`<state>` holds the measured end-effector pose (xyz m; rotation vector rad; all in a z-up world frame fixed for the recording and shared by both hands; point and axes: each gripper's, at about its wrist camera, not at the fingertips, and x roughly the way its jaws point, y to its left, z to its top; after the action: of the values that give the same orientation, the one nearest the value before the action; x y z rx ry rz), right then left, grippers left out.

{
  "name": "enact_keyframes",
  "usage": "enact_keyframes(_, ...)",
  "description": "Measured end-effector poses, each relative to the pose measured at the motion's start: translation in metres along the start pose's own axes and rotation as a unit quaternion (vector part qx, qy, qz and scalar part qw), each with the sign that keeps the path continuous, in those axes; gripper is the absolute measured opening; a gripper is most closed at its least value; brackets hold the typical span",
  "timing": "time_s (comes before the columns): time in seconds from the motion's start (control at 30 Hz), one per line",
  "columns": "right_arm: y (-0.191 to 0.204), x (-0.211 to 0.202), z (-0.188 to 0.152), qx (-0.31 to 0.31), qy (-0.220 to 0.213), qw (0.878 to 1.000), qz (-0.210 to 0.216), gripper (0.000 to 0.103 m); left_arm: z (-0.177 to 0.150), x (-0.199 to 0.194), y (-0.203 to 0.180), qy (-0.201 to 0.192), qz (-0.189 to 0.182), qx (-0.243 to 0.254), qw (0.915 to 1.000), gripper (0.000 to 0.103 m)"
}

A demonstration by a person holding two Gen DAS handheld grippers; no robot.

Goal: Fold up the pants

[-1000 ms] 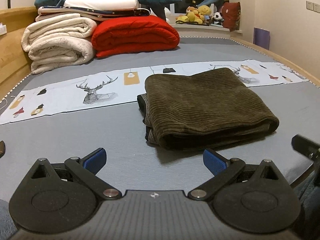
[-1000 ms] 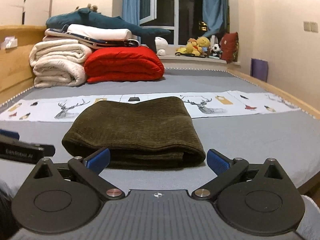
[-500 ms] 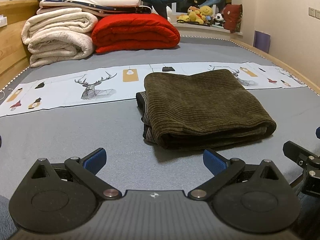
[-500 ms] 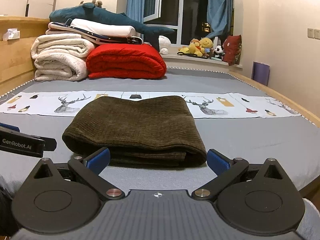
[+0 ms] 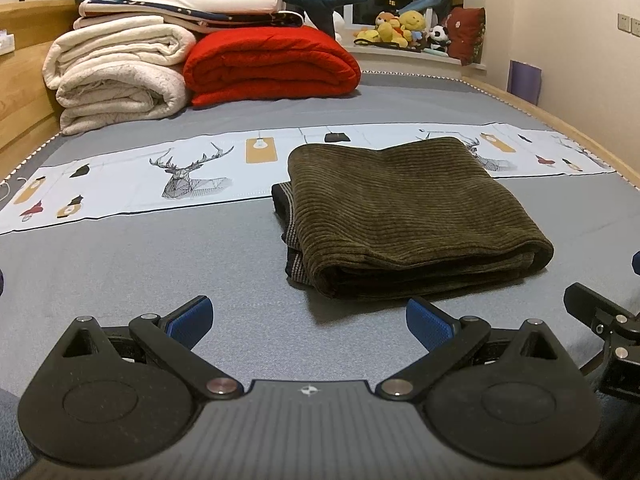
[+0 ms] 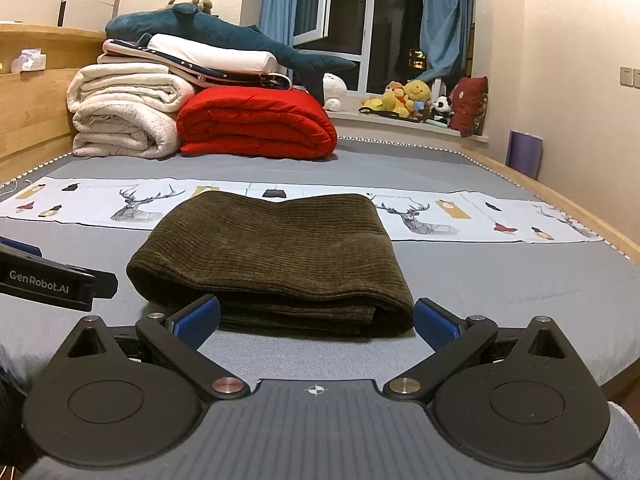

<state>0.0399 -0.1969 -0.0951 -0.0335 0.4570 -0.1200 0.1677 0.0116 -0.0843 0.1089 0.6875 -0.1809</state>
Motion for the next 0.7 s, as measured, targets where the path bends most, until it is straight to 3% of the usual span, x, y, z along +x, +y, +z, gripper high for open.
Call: enact_keyframes(0.7, 0.0005, -0.0030, -0.0005, -0.002, -0.012, 1.000, 0.002, 0.102, -0.0045, 0.0051, -0.0103, 0.004, 0.009, 0.023, 0.9997, 0.103)
